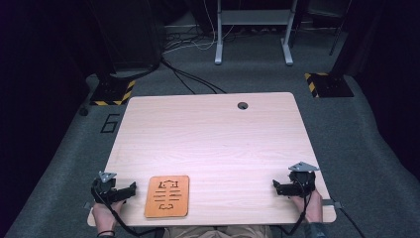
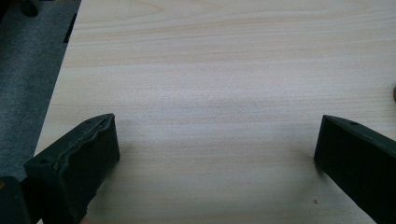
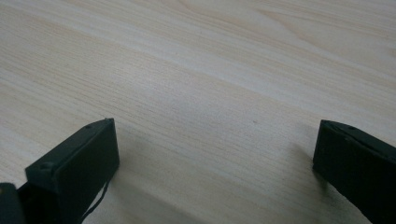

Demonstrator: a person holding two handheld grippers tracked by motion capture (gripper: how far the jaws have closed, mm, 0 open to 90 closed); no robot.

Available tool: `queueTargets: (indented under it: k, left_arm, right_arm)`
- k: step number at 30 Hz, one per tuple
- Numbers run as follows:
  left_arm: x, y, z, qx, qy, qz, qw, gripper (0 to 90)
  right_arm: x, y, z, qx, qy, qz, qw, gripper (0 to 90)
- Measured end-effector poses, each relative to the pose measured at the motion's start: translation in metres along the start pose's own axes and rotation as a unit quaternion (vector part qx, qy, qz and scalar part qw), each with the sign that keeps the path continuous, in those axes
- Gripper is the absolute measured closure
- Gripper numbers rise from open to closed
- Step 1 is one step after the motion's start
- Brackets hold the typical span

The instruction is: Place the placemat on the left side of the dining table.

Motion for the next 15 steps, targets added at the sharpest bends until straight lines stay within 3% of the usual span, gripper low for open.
queueTargets:
  k: [4, 7, 15]
  left_arm:
    - [-0.0003, 0.0, 0.0002, 0.0, 0.0, 0.0, 1.0, 0.0]
    - [-0.0003, 0.0, 0.0003, 0.0, -0.001, 0.0, 1.0, 0.0]
    - [-0.0009, 0.0002, 0.0007, 0.0, 0.0, 0.001, 1.0, 0.0]
  right_arm:
    - [-0.0007, 0.0015, -0.001, 0.007, 0.0, -0.009, 0.9999, 0.0]
    - [-0.0015, 0.0013, -0.0008, 0.0, 0.007, -0.013, 0.9999, 0.0]
    - [-0.0021, 0.0037, -0.0052, -0.018, 0.0, 0.005, 0.9998, 0.1]
Point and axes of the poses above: each handheld gripper's, and its own axes: z roughly forward along the jaws, x roughly out of its underside, y roughly to its left, the point moved 5 cm from there along z, roughly forward along the jaws, and after that the axes turned 10 degrees about y, right-handed, at the moved point
